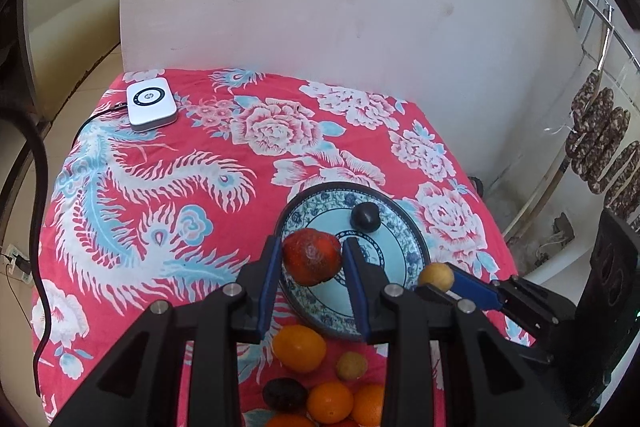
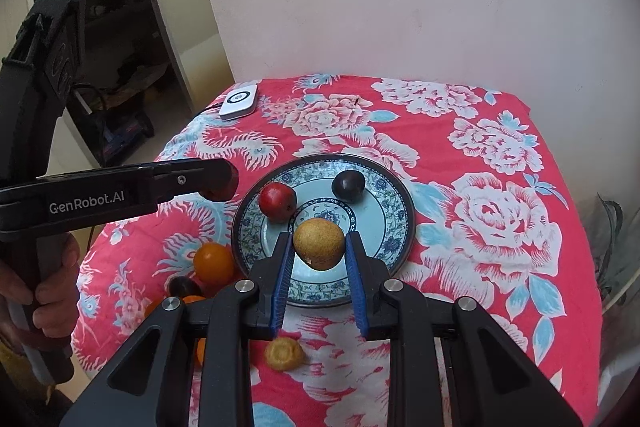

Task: Organize fruits
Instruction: 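Carry the pomegranate with the left tool while the right tool carries the kiwi to the plate, then release the pomegranate on the plate with the left tool while the right tool releases the kiwi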

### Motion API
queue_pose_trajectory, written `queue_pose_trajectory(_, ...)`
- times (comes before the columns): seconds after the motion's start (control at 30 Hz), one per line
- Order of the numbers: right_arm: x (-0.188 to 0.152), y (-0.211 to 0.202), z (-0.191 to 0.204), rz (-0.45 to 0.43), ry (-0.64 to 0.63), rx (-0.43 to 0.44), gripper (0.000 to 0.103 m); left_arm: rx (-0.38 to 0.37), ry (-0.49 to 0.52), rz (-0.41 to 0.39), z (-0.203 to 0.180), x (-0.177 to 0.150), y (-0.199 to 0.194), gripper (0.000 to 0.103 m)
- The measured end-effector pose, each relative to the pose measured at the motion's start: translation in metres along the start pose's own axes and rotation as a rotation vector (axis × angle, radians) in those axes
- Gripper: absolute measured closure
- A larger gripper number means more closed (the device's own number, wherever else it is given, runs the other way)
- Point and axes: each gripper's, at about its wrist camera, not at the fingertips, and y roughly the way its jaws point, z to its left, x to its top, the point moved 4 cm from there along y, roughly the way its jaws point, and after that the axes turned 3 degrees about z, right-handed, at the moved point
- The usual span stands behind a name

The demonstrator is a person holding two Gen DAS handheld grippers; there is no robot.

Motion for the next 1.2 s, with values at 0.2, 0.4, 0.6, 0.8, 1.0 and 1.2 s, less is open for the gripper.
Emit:
queue_pose_trajectory(0.2, 0.004, 0.029, -0.004, 0.035, 0.021, -0.016, 0.076, -0.009, -0.033, 0.015, 0.005, 0.009, 0.022, 0.07)
queue_pose_trajectory(0.4, 0.009, 0.043, -0.002, 0.044, 0.021, -0.018, 0.076, -0.009, -0.042, 0.01, 0.007, 0.017, 0.034, 0.07)
queue_pose_trajectory(0.6, 0.014, 0.05, 0.002, 0.046, 0.015, -0.01, 0.076, -0.031, -0.033, 0.006, 0.004, 0.024, 0.04, 0.071)
queue_pose_trajectory(0.8, 0.016, 0.058, 0.004, 0.055, 0.007, -0.004, 0.075, -0.031, -0.028, 0.012, 0.003, 0.026, 0.049, 0.071)
queue_pose_trajectory(1.0, 0.016, 0.068, 0.002, 0.065, 0.013, 0.001, 0.075, -0.043, -0.022, 0.035, 0.004, 0.026, 0.062, 0.071)
queue_pose_trajectory(1.2, 0.017, 0.07, 0.001, 0.064, 0.019, 0.004, 0.075, -0.051, -0.006, 0.042, 0.0, 0.022, 0.068, 0.071)
